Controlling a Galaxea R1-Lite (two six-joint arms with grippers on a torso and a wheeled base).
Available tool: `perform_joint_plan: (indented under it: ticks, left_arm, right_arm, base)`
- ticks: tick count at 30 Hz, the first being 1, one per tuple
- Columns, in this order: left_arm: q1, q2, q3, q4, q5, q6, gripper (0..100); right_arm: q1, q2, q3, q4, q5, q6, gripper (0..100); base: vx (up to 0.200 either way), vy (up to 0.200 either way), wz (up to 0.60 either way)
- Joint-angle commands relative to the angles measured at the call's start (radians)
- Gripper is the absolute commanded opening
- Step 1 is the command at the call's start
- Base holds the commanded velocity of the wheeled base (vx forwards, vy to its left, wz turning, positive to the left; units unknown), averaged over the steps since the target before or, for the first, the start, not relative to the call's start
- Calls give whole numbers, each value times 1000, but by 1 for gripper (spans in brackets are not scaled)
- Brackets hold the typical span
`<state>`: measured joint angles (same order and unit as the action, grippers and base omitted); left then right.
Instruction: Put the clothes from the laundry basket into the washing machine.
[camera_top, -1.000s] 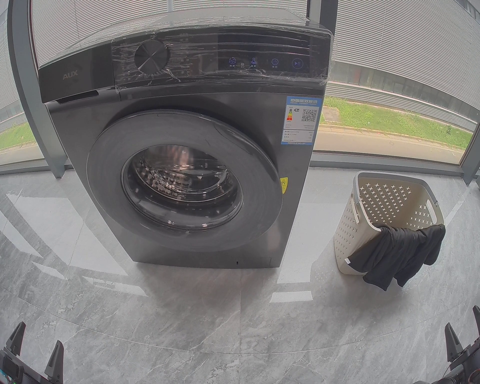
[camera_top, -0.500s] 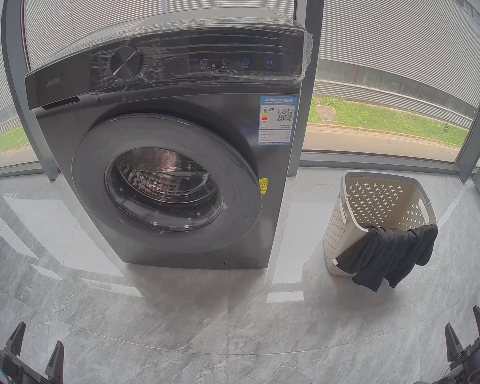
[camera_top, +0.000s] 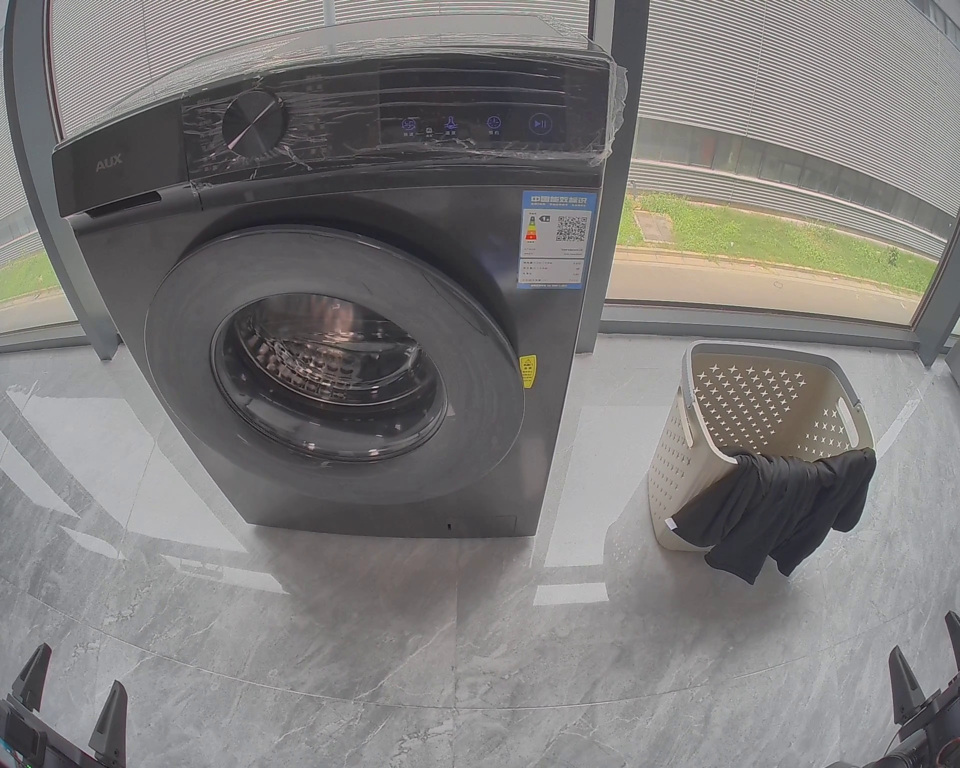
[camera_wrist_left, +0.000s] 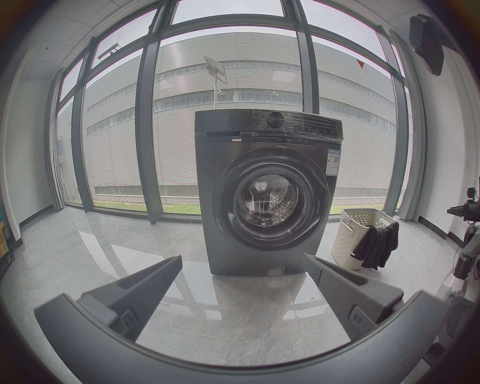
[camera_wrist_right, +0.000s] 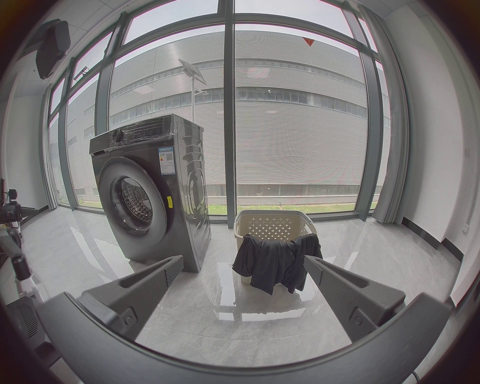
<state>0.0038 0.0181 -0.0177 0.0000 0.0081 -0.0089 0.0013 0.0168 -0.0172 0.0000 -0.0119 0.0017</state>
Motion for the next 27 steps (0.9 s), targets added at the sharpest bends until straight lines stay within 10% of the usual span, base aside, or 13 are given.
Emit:
perform_joint_plan:
  ticks: [1, 16, 27]
  left_arm:
    - [1, -17, 16, 0, 1, 0, 100]
    - [1, -17, 16, 0, 1, 0, 100]
    - [1, -17, 18, 0, 1, 0, 100]
  right_arm:
    - [0, -12, 17, 0, 0, 0, 100]
    - [0, -12, 17, 0, 0, 0, 100]
    - [0, -12, 17, 0, 0, 0, 100]
  base:
    - [0, 0, 0]
    - [0, 0, -240]
    - [0, -200, 0]
